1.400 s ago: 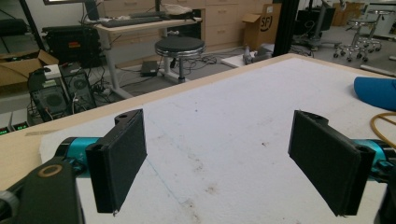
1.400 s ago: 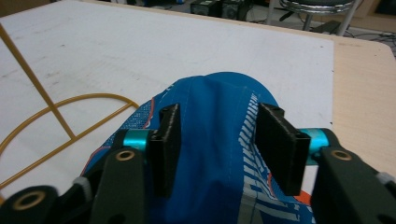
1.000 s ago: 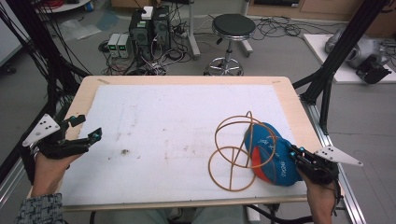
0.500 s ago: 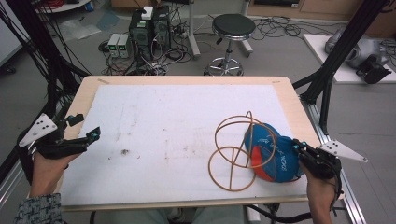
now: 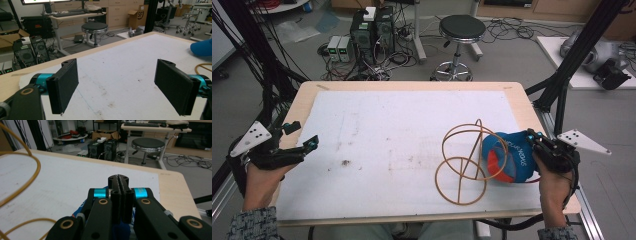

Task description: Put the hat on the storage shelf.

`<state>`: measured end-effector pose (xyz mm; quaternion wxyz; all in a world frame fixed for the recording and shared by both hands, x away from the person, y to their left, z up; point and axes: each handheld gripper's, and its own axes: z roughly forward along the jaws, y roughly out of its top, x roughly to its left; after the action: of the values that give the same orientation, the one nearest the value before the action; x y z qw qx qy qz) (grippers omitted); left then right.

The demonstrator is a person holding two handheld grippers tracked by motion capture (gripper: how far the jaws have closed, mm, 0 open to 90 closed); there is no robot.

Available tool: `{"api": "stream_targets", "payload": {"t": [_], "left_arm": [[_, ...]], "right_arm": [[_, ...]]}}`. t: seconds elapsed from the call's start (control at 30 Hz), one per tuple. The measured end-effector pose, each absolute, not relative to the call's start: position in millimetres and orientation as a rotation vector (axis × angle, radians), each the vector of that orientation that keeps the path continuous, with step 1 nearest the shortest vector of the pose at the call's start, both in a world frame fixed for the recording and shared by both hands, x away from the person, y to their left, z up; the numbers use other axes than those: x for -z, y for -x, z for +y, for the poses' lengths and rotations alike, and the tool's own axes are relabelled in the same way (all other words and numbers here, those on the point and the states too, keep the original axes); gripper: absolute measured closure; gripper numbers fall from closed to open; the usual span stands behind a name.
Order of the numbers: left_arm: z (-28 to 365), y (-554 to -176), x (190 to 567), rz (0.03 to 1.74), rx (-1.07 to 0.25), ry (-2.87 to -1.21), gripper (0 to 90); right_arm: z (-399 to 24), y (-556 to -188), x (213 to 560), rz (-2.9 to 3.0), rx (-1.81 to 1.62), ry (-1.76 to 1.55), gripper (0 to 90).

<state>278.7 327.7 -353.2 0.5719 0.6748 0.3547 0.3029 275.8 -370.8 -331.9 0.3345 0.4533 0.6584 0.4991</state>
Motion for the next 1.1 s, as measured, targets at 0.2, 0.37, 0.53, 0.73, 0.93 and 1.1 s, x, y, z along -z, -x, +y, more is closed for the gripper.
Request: {"api": "stream_targets", "payload": {"t": [0.2, 0.37, 0.53, 0.73, 0.93, 1.1], "left_arm": [[327, -278, 352, 0.823, -0.71, -1.585, 19.5], [327, -279, 352, 0.822, -0.707, -1.583, 19.6], [326, -279, 352, 0.822, -0.707, -1.585, 19.6], [326, -279, 352, 0.821, -0.703, -1.587, 19.6], [325, -280, 353, 0.821, -0.701, -1.589, 19.6], [325, -279, 352, 0.816, -0.703, -1.589, 19.6]], "right_arm": [[-370, -285, 307, 1.679, -1.296, -1.158, 89.2], [-370, -292, 280, 1.635, -1.293, -1.13, 89.2], [-371, -295, 263, 1.596, -1.292, -1.112, 89.2], [-371, -297, 247, 1.571, -1.291, -1.098, 89.3], [-364, -296, 225, 1.553, -1.3, -1.066, 89.2], [-353, -293, 203, 1.547, -1.333, -1.034, 89.2]]}}
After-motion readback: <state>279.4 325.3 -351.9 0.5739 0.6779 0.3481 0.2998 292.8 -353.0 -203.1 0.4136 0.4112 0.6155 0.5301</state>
